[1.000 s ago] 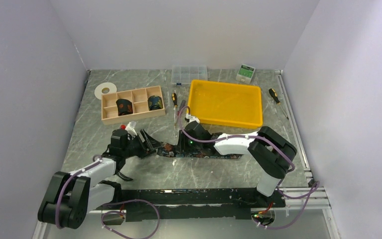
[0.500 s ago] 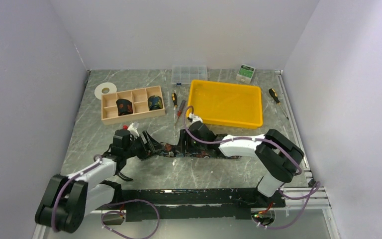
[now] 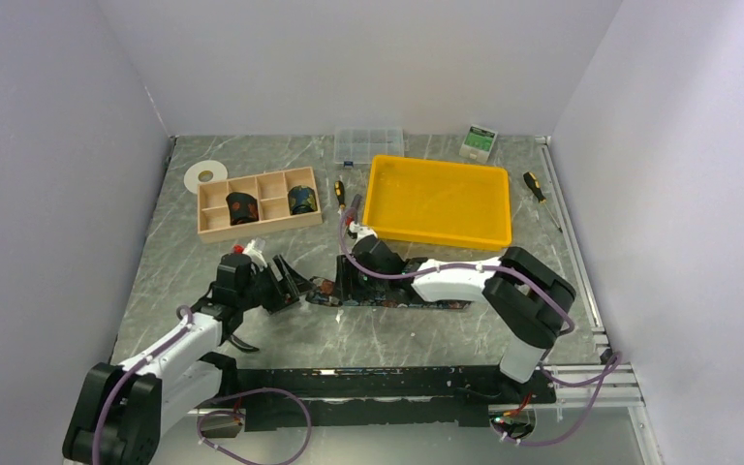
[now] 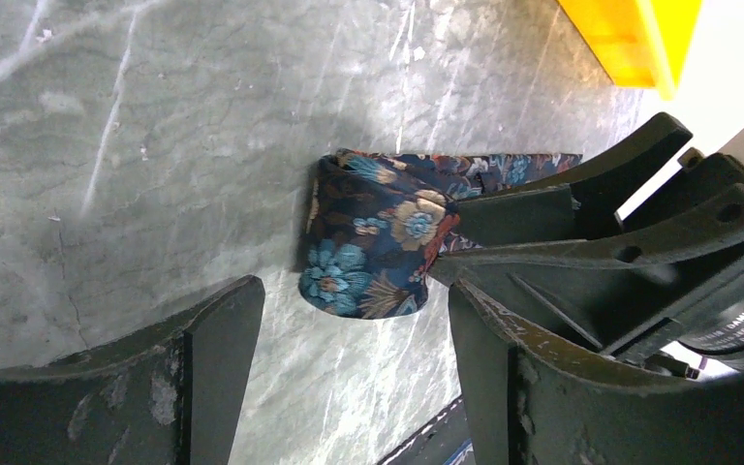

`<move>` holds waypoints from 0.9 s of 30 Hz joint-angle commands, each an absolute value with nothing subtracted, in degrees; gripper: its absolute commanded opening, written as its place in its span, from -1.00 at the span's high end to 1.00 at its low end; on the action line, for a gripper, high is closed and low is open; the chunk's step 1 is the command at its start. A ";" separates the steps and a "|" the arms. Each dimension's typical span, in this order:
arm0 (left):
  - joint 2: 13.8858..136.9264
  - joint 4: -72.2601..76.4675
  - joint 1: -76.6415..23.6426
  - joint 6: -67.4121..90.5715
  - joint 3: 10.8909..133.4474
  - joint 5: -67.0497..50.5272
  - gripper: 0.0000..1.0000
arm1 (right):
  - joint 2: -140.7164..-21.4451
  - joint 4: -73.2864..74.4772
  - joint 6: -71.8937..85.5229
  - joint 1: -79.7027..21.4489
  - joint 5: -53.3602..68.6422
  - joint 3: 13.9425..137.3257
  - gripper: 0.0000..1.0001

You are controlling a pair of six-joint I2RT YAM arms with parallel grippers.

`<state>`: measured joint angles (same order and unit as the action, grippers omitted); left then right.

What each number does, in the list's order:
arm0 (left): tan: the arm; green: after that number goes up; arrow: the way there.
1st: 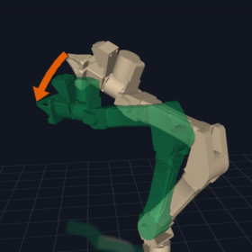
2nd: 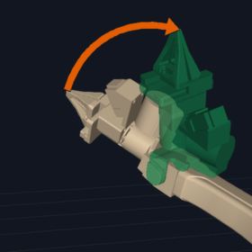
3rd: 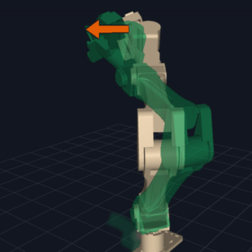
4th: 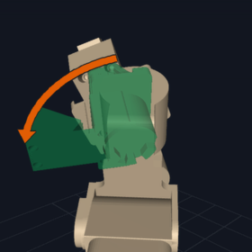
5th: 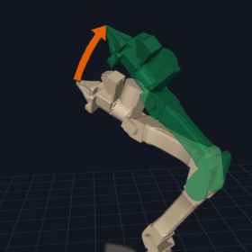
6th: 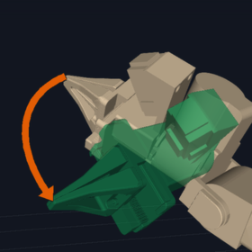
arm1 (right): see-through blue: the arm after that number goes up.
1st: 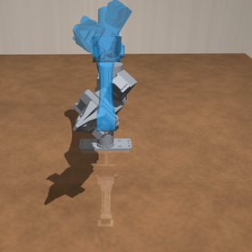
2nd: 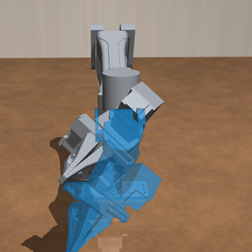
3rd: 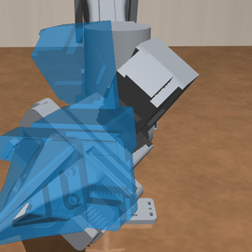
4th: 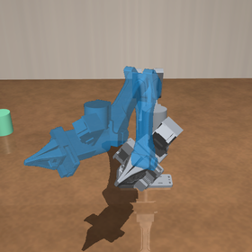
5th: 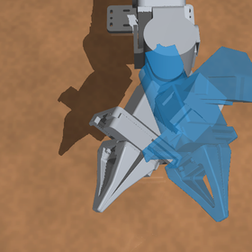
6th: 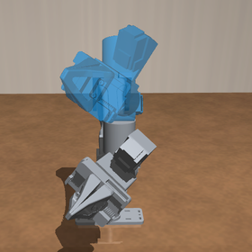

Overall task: Roll the ties
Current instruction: Roll the tie at the center of the board.

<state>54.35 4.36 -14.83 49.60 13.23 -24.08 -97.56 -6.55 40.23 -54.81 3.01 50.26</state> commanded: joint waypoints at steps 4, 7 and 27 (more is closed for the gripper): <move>57.04 7.20 -15.03 48.59 13.78 -26.02 -0.49 | -99.99 -5.42 39.35 -54.73 1.43 51.13 0.08; 57.75 8.44 -15.01 48.58 13.67 -26.45 -0.49 | -100.35 -5.37 39.47 -54.65 1.11 50.31 0.10; 71.40 20.65 -16.65 47.93 15.29 -30.78 -0.44 | -99.05 -10.03 40.21 -52.12 4.75 44.45 0.15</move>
<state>69.23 17.74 -15.57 49.19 13.63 -29.76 -99.31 -11.92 40.77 -53.01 5.76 46.39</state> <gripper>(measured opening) 0.725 0.428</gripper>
